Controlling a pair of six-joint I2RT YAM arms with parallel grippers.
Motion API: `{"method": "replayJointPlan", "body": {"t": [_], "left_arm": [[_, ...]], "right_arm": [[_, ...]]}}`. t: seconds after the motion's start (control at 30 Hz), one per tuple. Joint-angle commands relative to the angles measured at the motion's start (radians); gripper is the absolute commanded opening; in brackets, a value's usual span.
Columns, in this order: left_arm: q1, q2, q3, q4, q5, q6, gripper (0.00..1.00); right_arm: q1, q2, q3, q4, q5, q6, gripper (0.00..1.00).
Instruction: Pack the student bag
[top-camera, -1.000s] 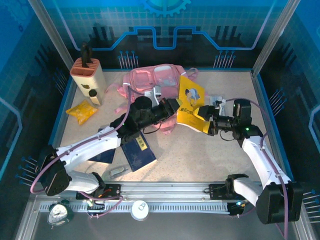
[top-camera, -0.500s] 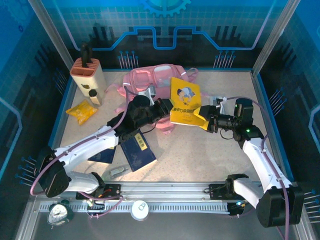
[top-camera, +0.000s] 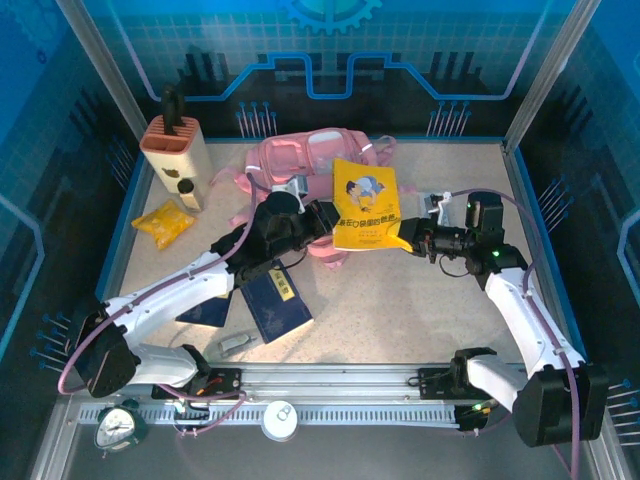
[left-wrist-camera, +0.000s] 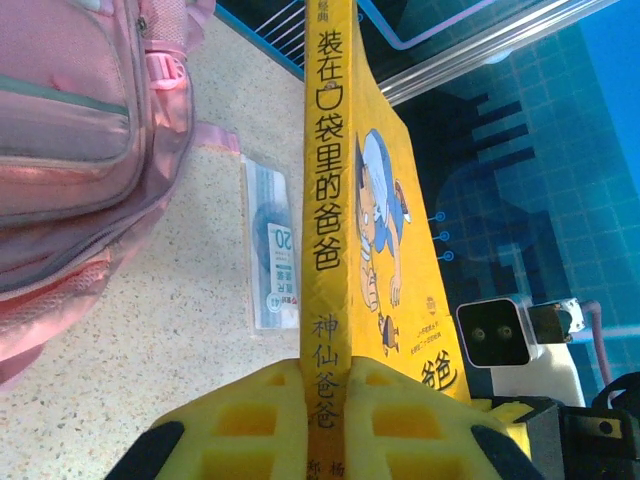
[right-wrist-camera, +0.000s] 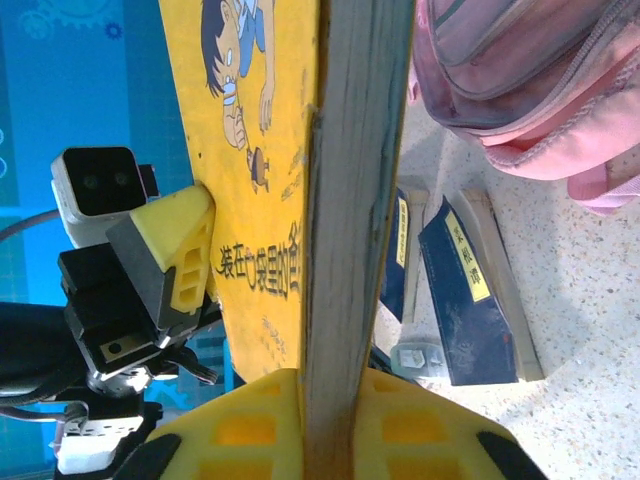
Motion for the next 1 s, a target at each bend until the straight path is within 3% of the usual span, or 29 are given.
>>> {"method": "replayJointPlan", "body": {"t": [0.0,0.17,0.37,0.6,0.97], "left_arm": [[0.0,-0.002,0.026,-0.03,0.004,0.071,0.0],[0.012,-0.017,0.032,-0.111,-0.024,0.176,0.3],[0.058,0.031,0.13,-0.331,-0.037,0.501,0.5],[0.068,0.21,0.247,-0.454,-0.061,0.878,0.6],[0.091,0.478,0.439,-0.553,-0.105,1.116,0.69]], "right_arm": [[0.009,0.005,0.055,-0.025,-0.004,-0.052,0.05],[-0.002,0.005,0.136,-0.157,0.044,-0.156,0.01],[-0.01,0.015,0.221,-0.365,0.162,-0.308,0.03],[-0.033,0.01,0.25,-0.491,0.258,-0.408,0.04],[-0.067,0.024,0.201,-0.506,0.296,-0.434,0.05]]}}
